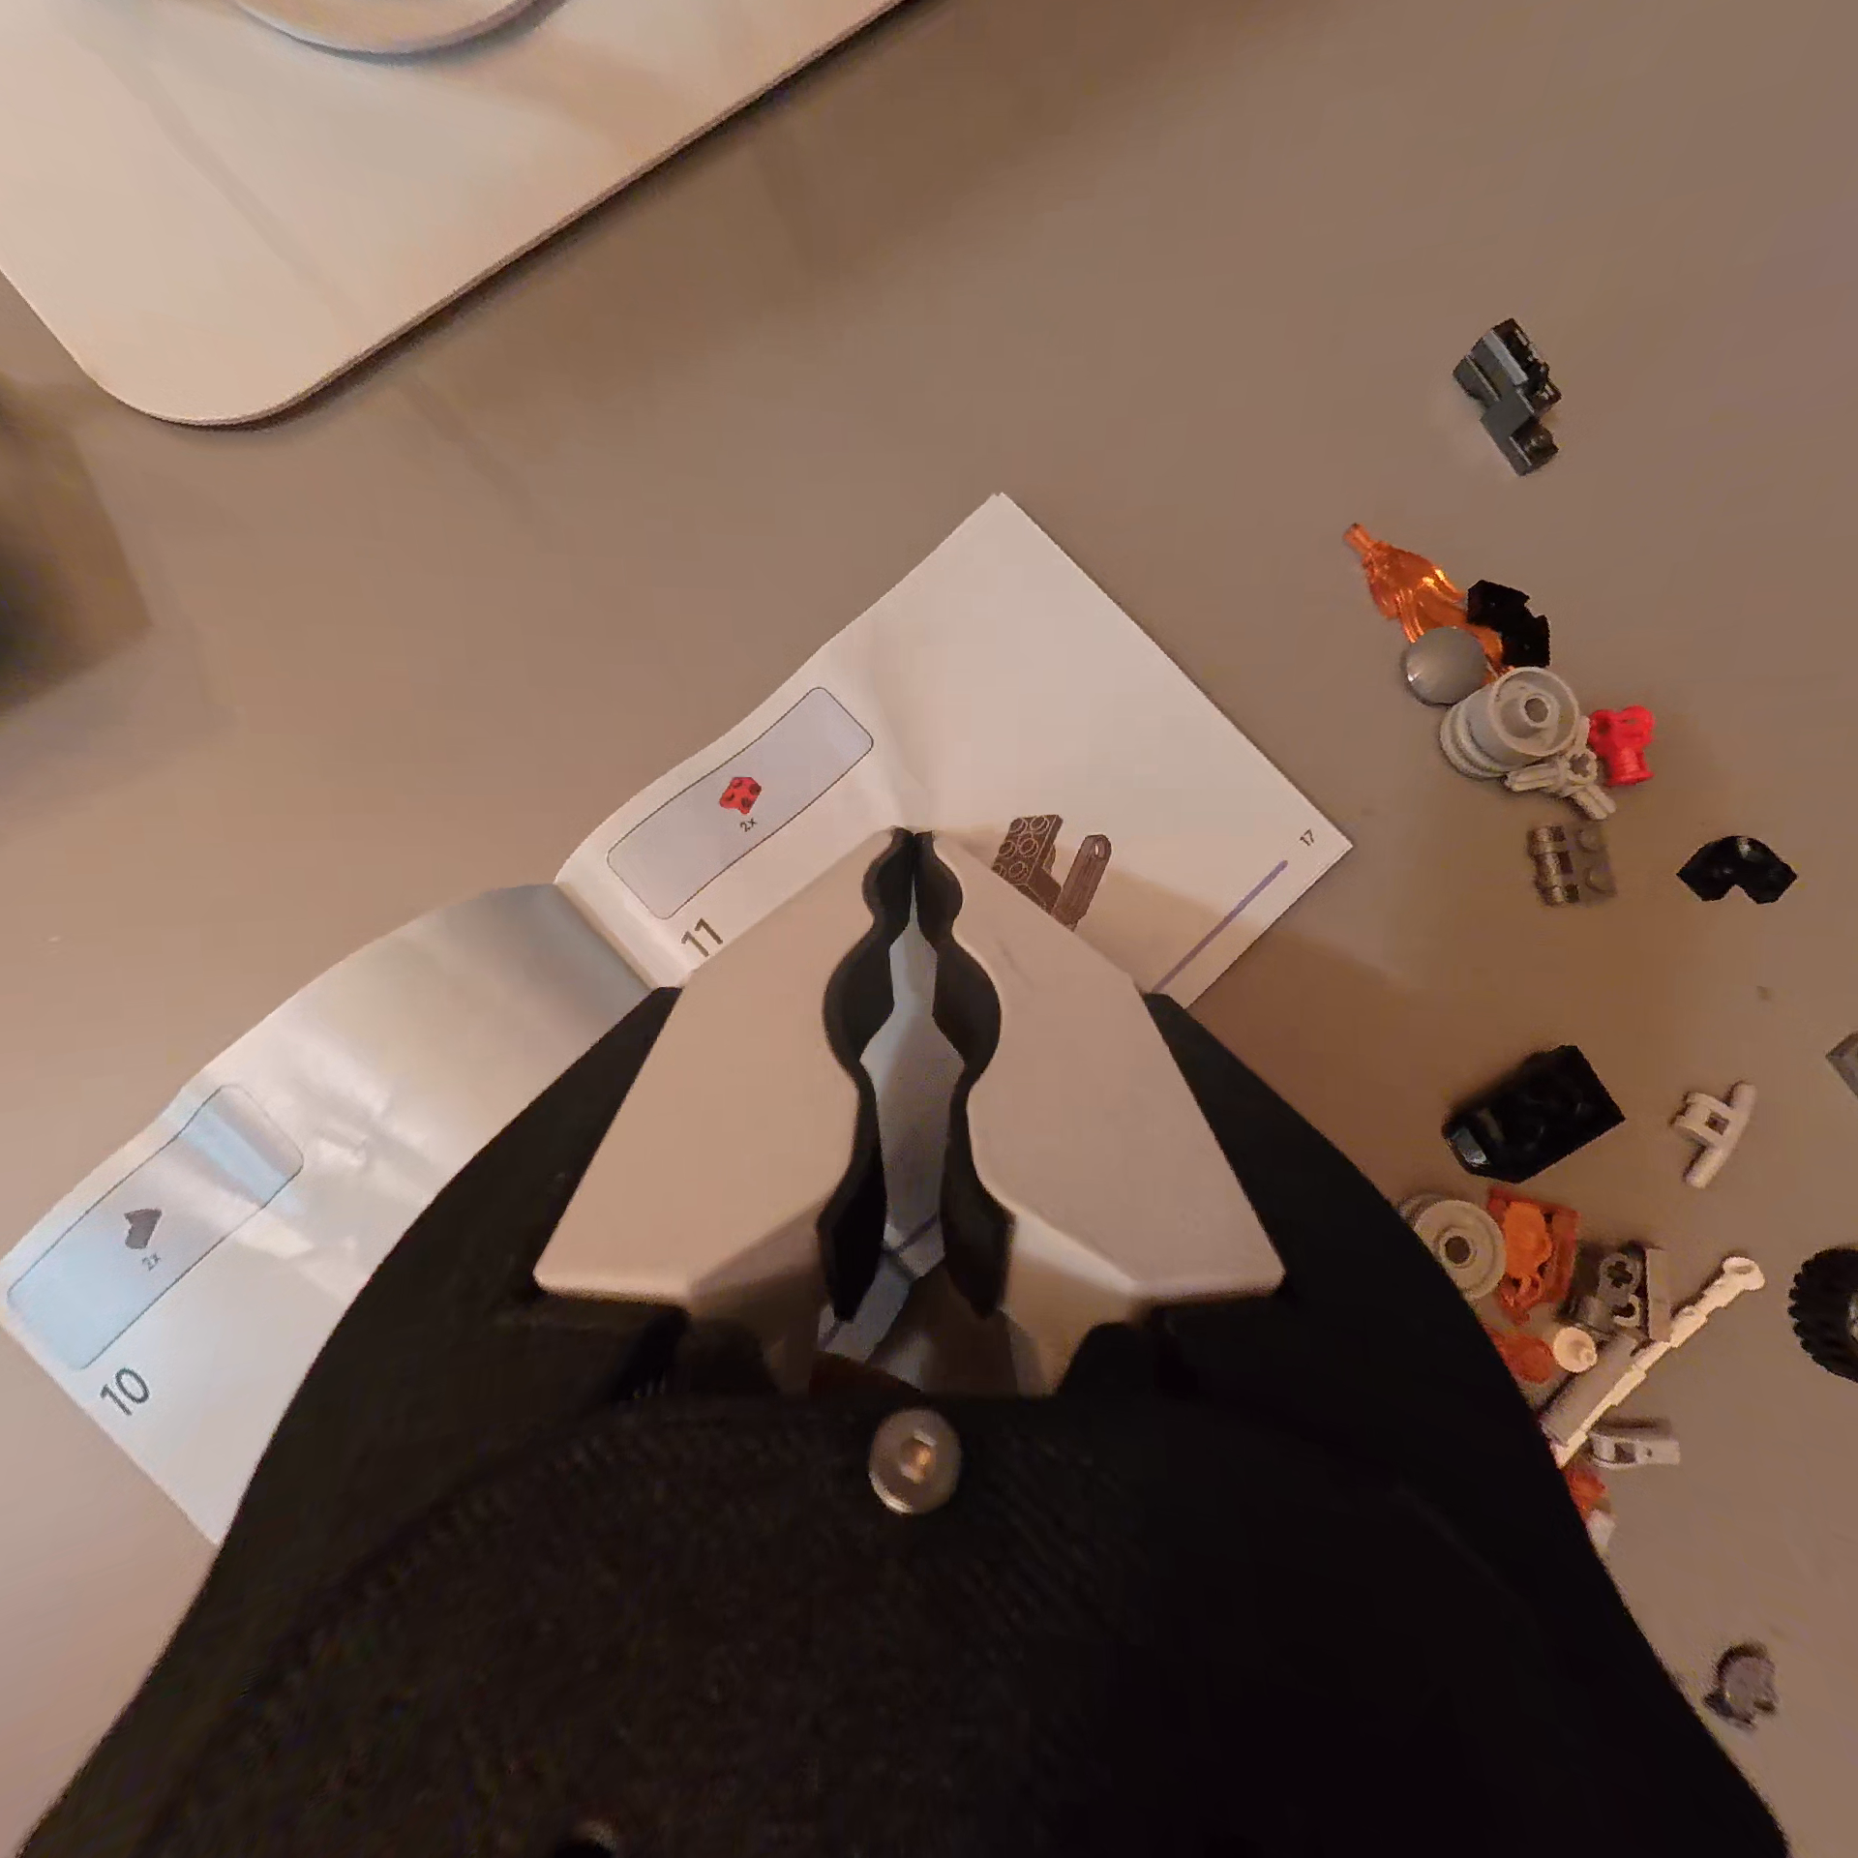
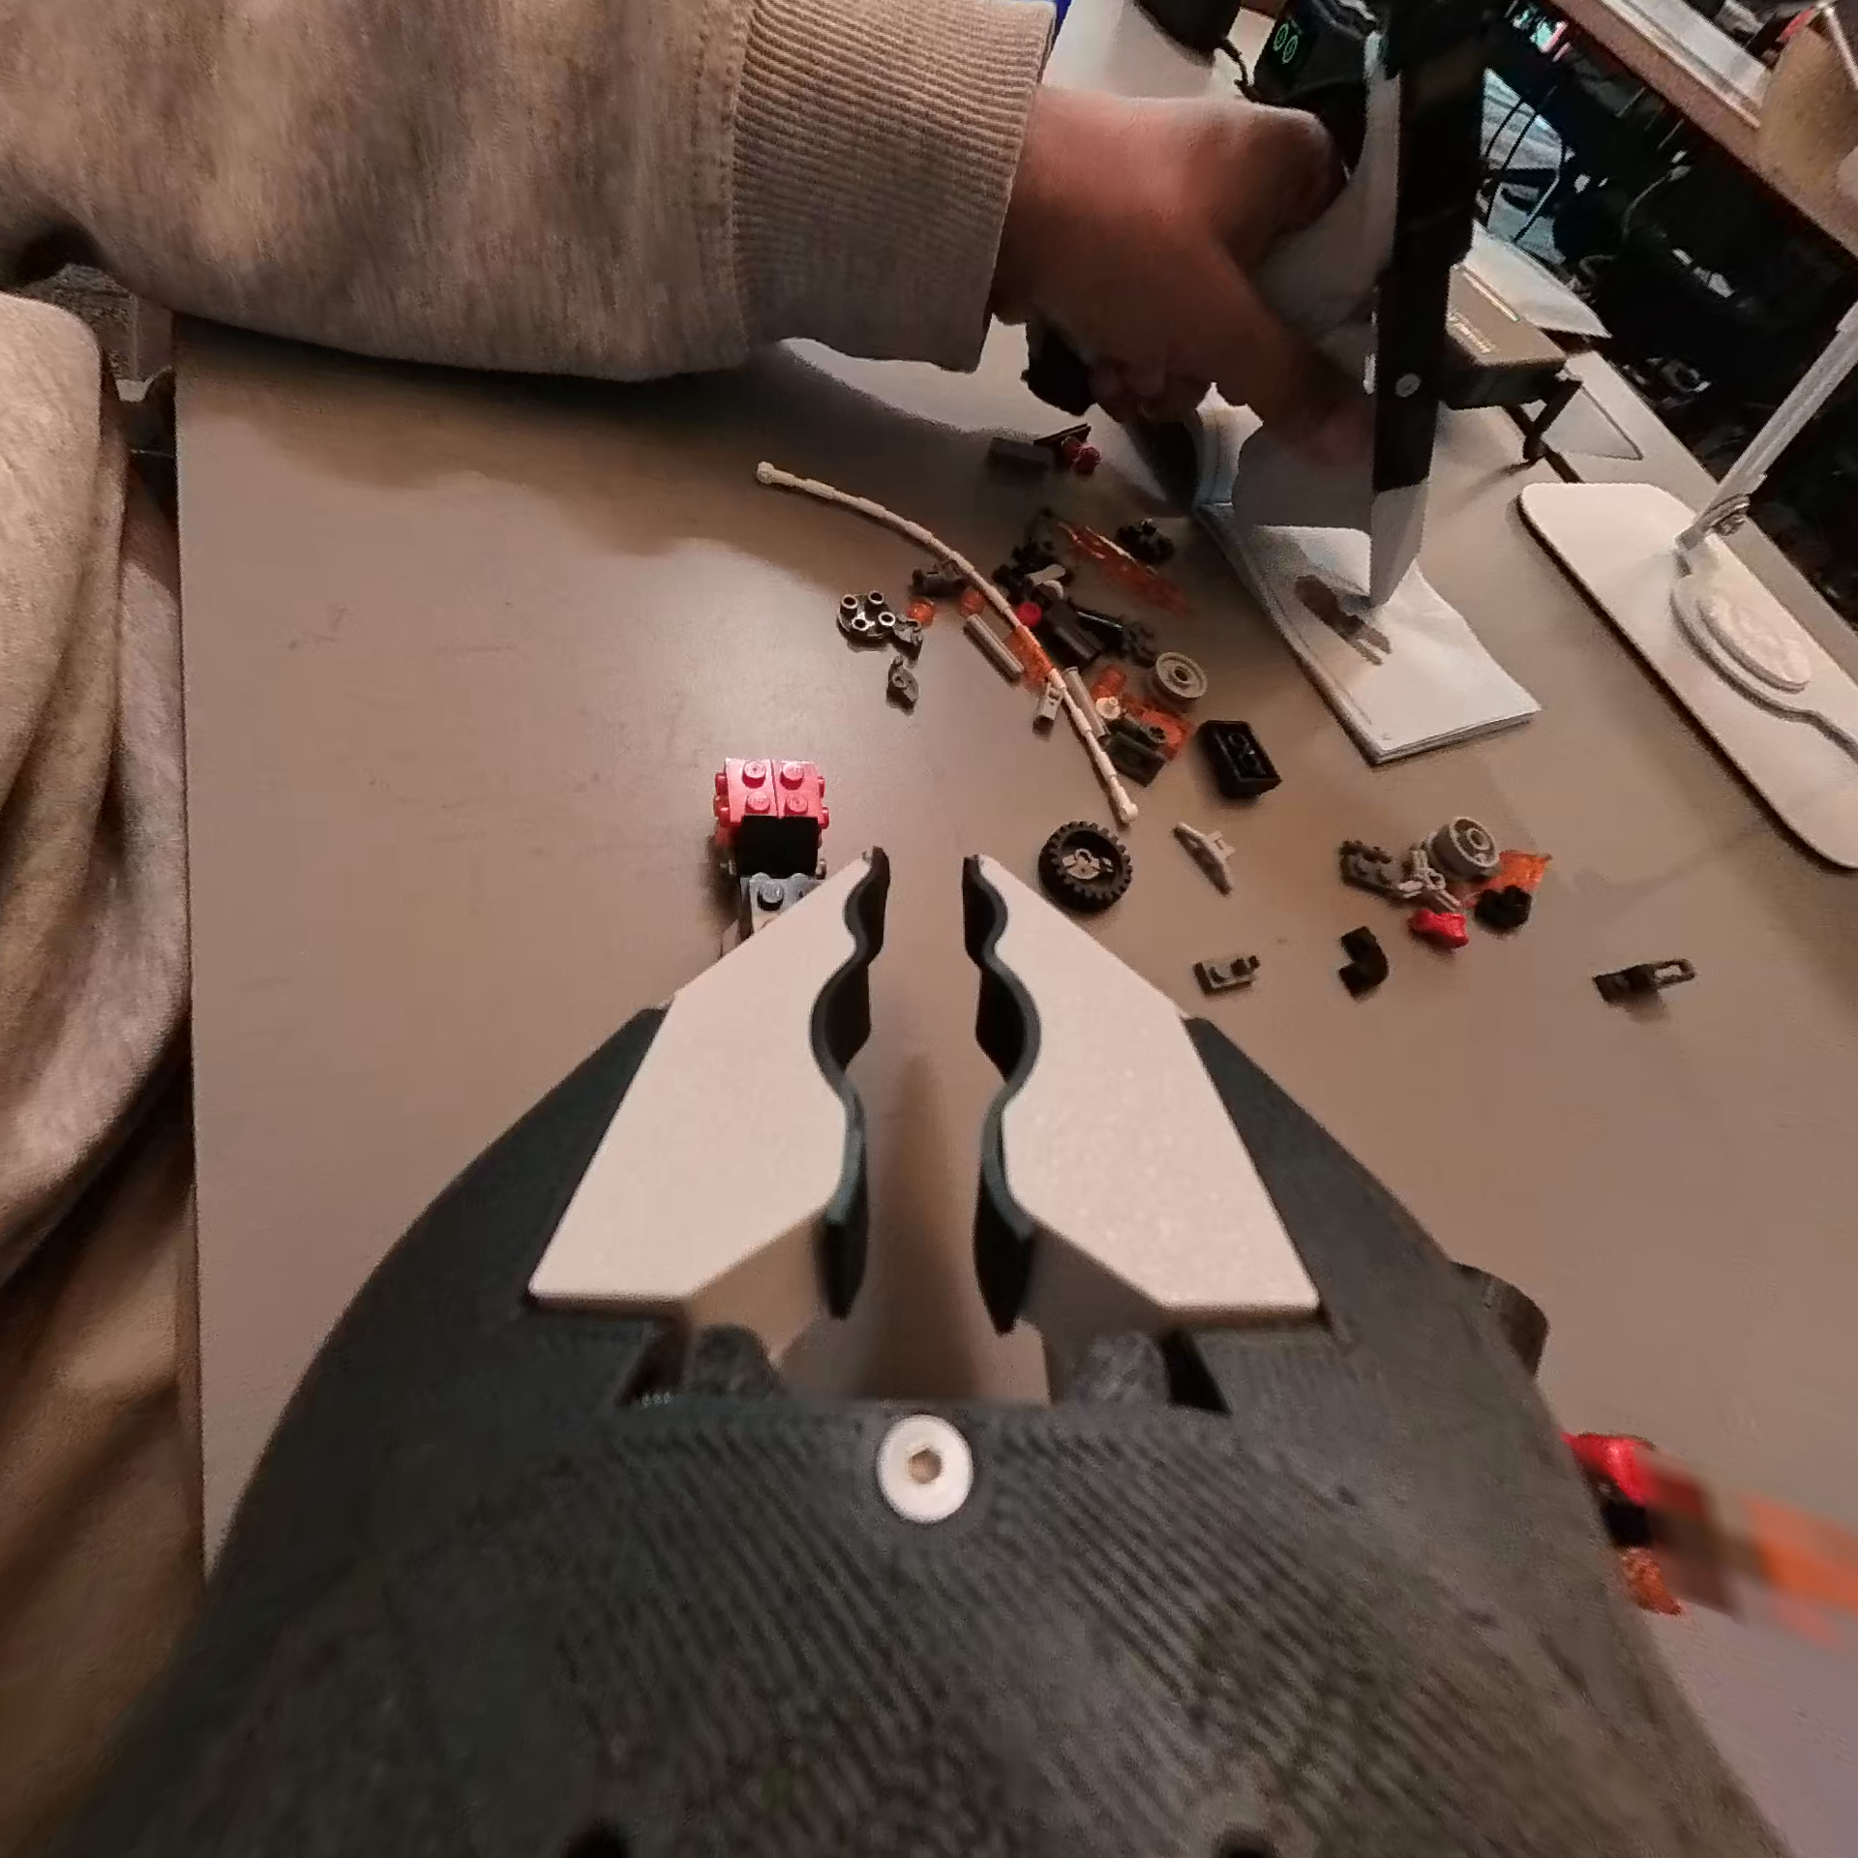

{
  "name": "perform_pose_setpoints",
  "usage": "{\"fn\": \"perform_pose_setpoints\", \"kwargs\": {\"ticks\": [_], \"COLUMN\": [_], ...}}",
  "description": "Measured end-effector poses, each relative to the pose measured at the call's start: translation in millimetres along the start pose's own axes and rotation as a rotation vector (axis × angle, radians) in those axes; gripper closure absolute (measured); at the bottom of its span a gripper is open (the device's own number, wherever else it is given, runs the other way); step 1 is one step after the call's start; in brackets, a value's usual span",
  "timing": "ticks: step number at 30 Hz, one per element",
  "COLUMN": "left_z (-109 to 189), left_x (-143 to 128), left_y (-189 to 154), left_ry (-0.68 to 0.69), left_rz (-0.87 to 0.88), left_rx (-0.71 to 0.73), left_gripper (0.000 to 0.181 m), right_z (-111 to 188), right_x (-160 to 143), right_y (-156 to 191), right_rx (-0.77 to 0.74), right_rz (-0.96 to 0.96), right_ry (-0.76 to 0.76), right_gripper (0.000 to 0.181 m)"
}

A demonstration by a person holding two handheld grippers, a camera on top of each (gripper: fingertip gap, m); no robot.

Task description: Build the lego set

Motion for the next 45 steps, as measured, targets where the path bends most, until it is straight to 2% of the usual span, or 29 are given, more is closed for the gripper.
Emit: {"fn": "perform_pose_setpoints", "kwargs": {"ticks": [5, 8, 9, 10, 11, 12, 14, 16, 20, 21, 22, 23, 27, 31, 36, 41, 42, 43, 45], "left_z": [3, 14, 16, 15, 13, 8, 1, -1, -1, -1, -1, -1, -2, -2, -1, 4, 5, 5, 5], "left_x": [3, 11, 11, 8, 4, 0, -4, -4, -4, -4, -2, -2, -1, -1, 0, -1, 0, 3, 11], "left_y": [2, -13, -21, -27, -31, -31, -21, -18, -14, -13, -13, -12, -6, 3, 4, 4, 2, 0, 0], "left_ry": [-0.034, -0.095, -0.09, -0.074, -0.048, -0.021, -0.006, 0.0, 0.023, 0.025, 0.017, 0.007, 0.004, -0.002, -0.021, -0.049, -0.057, -0.075, -0.14], "left_rz": [0.017, 0.032, 0.025, 0.016, -0.004, -0.024, -0.077, -0.062, -0.042, -0.041, -0.05, -0.057, -0.055, -0.102, -0.142, -0.105, -0.086, -0.066, -0.043], "left_rx": [-0.011, -0.091, -0.13, -0.146, -0.153, -0.127, -0.011, 0.012, 0.031, 0.032, 0.029, 0.033, 0.047, 0.105, 0.12, 0.107, 0.085, 0.067, 0.057], "left_gripper": [0.181, 0.181, 0.168, 0.138, 0.117, 0.104, 0.099, 0.094, 0.1, 0.108, 0.126, 0.134, 0.146, 0.177, 0.178, 0.18, 0.162, 0.131, 0.093], "right_z": [0, 0, 0, -1, -1, -1, -2, -2, -2, -2, -2, -2, -2, -2, -2, -2, -2, -2, -2], "right_x": [0, -1, -1, -1, -1, -2, -2, -3, -3, -3, -3, -3, -3, -2, -3, -2, -2, -2, -2], "right_y": [0, 0, 0, 0, 0, 0, 1, 1, 1, 1, 1, 2, 2, 2, 3, 3, 3, 3, 3], "right_rx": [0.002, 0.003, 0.004, 0.004, 0.004, 0.003, 0.002, 0.001, 0.004, 0.003, 0.002, 0.002, 0.001, -0.002, -0.003, -0.002, -0.002, -0.002, -0.003], "right_rz": [-0.001, -0.002, -0.002, -0.002, -0.001, 0.0, 0.004, 0.006, 0.004, 0.005, 0.006, 0.007, 0.01, 0.012, 0.014, 0.013, 0.013, 0.013, 0.015], "right_ry": [0.0, 0.001, 0.002, 0.005, 0.007, 0.01, 0.015, 0.019, 0.023, 0.023, 0.023, 0.023, 0.023, 0.024, 0.028, 0.028, 0.029, 0.03, 0.031], "right_gripper": [0.168, 0.168, 0.168, 0.167, 0.167, 0.167, 0.168, 0.168, 0.168, 0.168, 0.168, 0.168, 0.168, 0.168, 0.168, 0.168, 0.168, 0.168, 0.169]}}
Point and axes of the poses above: each gripper's, where its closed fingertips meet, z back along the fingers, x out of its top, y = z × x across the jaws, the point moved 1 cm from there along z, back along the fingers, and after that the axes turned 3 degrees about x, right-handed, at the moved point
